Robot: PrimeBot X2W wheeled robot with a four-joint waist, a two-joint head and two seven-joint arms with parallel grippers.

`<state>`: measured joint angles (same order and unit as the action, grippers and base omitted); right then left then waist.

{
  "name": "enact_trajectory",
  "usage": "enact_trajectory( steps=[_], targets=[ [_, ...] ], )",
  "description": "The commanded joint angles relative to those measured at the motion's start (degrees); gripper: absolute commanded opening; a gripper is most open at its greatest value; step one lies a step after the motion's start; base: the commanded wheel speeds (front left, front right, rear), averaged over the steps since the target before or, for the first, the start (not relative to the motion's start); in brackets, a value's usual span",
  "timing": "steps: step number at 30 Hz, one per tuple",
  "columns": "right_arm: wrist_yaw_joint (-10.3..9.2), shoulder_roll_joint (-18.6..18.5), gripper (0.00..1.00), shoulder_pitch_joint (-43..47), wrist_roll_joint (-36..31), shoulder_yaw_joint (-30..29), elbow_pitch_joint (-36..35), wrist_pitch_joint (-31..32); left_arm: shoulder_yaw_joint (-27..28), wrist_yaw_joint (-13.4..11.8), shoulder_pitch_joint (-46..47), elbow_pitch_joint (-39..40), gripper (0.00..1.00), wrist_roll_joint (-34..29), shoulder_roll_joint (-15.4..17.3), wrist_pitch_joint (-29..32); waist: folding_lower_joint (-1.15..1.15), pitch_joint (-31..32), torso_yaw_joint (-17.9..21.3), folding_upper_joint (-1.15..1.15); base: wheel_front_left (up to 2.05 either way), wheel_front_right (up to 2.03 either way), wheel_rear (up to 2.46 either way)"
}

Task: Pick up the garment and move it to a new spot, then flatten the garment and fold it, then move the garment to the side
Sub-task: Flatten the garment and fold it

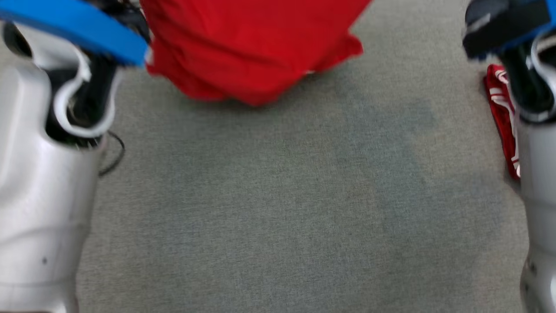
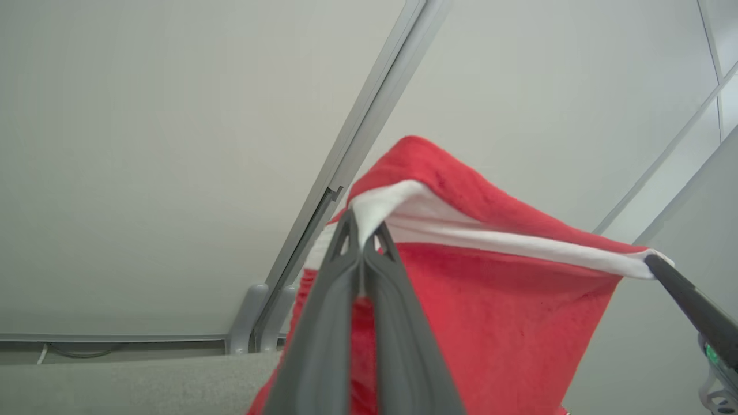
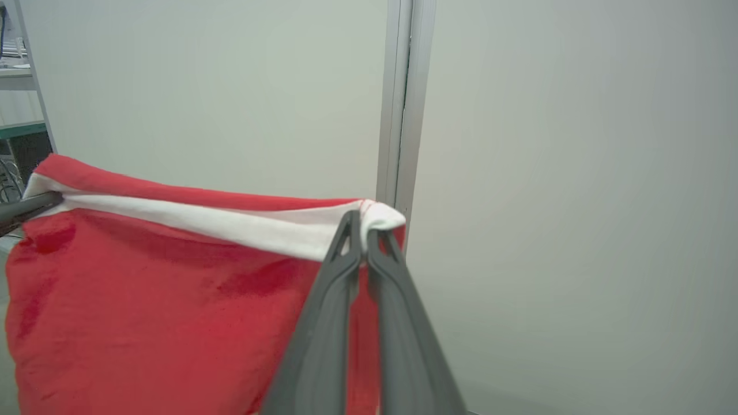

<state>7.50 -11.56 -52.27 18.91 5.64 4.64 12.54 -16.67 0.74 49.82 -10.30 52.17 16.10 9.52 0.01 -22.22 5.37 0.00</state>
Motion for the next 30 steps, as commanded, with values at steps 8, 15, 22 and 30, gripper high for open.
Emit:
enact_trajectory(
  steps=[8, 15, 22, 30],
  targets=[
    [-0.07, 0.7, 0.00, -19.5, -4.2, 0.2, 15.8, -19.4, 3.0, 2.0, 16.2, -10.0, 0.00, -5.3, -0.3, -11.2, -0.01, -4.5, 1.9, 0.00, 0.00, 0.00, 0.00],
    [-0.06, -1.3, 0.00, -16.4, -4.5, 5.3, 21.7, -23.7, 1.1, 4.8, 13.8, -13.6, 0.00, -8.2, -1.1, -20.6, -0.01, -4.9, 2.8, 0.00, 0.00, 0.00, 0.00],
    [-0.04, -4.3, 0.00, 1.3, 2.9, 11.9, 21.7, -15.6, -5.9, 6.6, -1.5, -16.6, 0.00, -8.8, -2.5, -23.8, -0.01, -3.5, 2.6, 0.00, 0.00, 0.00, 0.00],
    [-0.01, -9.9, 0.00, 22.6, 11.7, 10.6, 10.7, -2.9, -14.5, 6.8, -19.2, -15.6, 0.00, -6.4, -0.9, -22.3, -0.01, 0.4, 0.6, 0.00, 0.00, 0.00, 0.00]
  ],
)
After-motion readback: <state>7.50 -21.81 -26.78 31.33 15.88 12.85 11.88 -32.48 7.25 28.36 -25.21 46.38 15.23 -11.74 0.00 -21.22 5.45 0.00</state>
